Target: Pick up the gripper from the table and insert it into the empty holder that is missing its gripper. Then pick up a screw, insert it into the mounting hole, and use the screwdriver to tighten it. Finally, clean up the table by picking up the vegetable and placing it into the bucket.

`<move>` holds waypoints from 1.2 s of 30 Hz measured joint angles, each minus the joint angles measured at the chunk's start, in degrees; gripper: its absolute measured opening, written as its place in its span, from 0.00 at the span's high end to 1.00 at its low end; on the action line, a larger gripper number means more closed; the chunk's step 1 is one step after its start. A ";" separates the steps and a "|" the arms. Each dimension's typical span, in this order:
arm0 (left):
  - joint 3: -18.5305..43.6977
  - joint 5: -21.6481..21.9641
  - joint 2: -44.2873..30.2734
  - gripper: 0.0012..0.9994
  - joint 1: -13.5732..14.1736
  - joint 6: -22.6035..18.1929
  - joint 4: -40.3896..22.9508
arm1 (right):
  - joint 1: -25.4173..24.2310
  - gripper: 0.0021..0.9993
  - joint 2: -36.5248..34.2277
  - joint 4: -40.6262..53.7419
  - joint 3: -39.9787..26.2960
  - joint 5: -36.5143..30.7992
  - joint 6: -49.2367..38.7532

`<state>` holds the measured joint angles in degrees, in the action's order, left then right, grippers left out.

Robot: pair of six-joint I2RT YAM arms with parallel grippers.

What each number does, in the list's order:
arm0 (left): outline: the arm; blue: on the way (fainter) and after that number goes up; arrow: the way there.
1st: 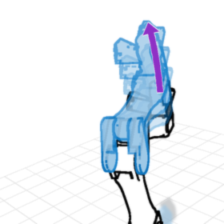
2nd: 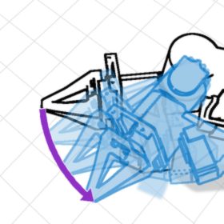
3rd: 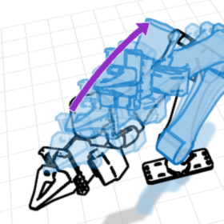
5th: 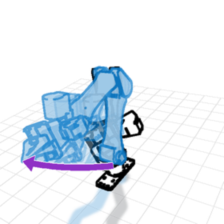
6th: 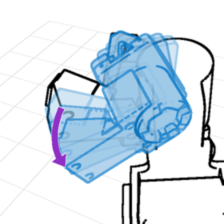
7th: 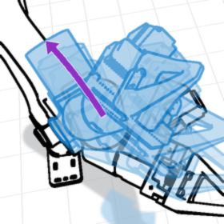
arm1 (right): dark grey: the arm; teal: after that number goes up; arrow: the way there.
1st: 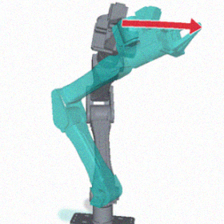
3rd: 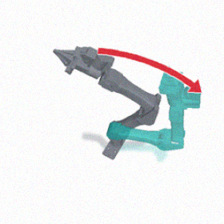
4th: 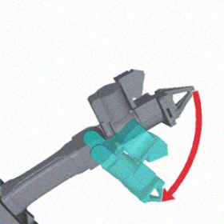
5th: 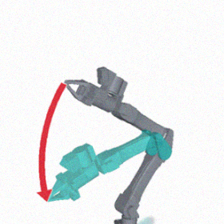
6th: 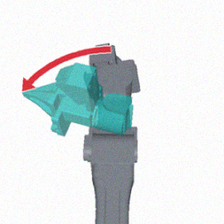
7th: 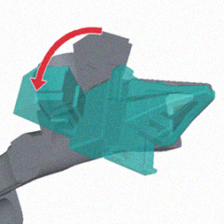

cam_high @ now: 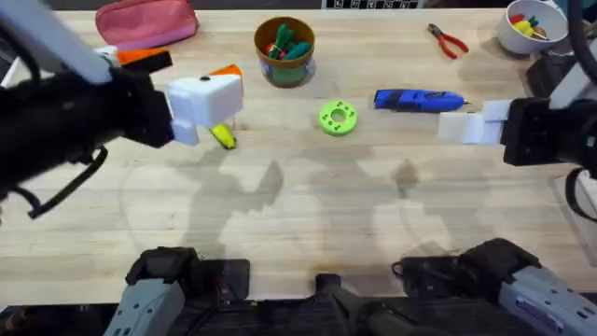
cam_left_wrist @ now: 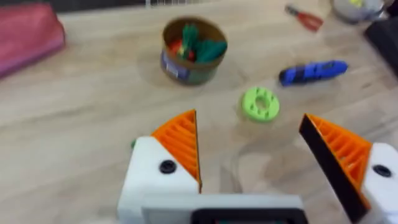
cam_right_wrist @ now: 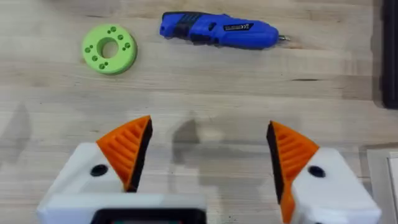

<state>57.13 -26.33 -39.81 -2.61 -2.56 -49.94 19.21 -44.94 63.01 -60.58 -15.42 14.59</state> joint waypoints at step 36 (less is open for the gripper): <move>14.29 27.03 -57.35 0.00 6.22 39.25 -13.18 | 0.00 0.01 -0.01 0.01 0.00 0.00 0.00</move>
<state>71.42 0.71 -97.16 3.61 36.69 -63.11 19.21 -44.95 63.02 -60.58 -15.42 14.59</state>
